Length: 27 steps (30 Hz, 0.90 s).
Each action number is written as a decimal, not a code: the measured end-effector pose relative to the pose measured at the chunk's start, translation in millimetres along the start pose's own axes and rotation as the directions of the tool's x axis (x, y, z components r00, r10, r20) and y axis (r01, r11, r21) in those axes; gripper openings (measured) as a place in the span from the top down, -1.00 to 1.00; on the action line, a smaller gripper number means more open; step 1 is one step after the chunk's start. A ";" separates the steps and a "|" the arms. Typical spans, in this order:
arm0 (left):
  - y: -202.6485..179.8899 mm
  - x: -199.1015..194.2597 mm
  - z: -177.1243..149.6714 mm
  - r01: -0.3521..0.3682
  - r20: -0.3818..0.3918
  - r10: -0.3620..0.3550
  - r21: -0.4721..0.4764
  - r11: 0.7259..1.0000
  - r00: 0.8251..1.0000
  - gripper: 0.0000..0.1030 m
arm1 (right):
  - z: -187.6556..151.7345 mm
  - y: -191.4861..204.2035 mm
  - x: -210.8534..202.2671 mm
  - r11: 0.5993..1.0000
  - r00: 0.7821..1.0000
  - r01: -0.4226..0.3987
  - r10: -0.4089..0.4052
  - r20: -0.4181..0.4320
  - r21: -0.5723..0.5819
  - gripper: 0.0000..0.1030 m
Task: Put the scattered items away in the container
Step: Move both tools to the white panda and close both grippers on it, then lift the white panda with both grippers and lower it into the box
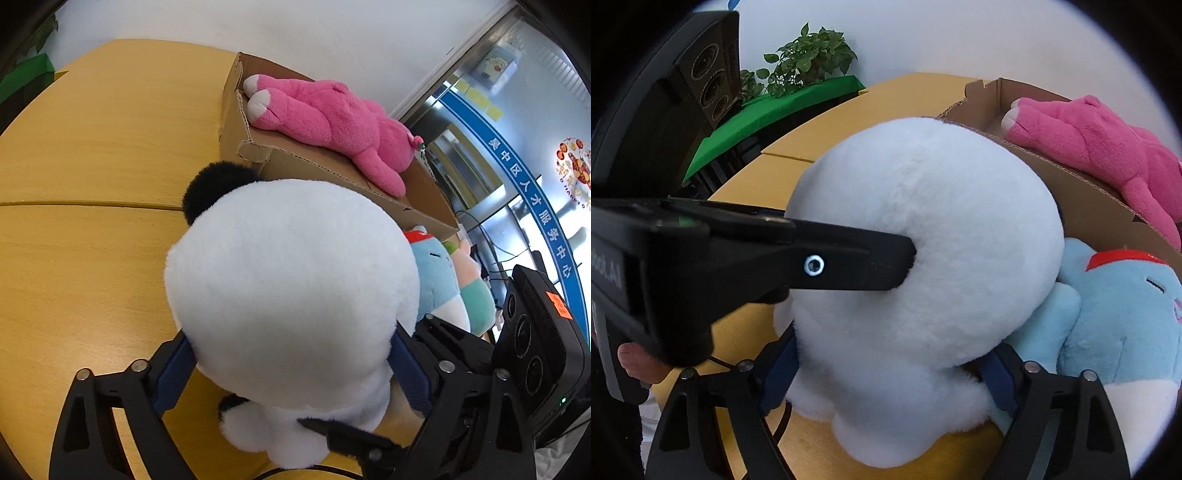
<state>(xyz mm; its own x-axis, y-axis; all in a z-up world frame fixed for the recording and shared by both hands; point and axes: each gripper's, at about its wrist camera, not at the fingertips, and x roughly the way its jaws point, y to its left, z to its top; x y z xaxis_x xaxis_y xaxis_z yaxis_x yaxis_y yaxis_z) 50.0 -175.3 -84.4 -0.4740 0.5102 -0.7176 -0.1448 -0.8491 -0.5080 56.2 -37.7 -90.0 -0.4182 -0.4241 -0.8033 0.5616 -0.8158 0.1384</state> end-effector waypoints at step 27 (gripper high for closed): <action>-146.8 -50.5 210.7 0.038 0.256 -0.122 0.312 0.949 0.959 -0.63 | 122.1 -71.2 -126.4 0.990 0.931 0.133 -0.107 0.349 -0.049 -0.15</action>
<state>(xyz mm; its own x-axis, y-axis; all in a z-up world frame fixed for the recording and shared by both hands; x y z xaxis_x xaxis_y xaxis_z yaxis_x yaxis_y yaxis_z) -87.8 -105.2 126.8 -0.6593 0.5578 -0.5041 -0.4260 -0.8296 -0.3609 -18.1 26.0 72.4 -0.6988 -0.4446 -0.5604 0.5357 -0.8444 0.0019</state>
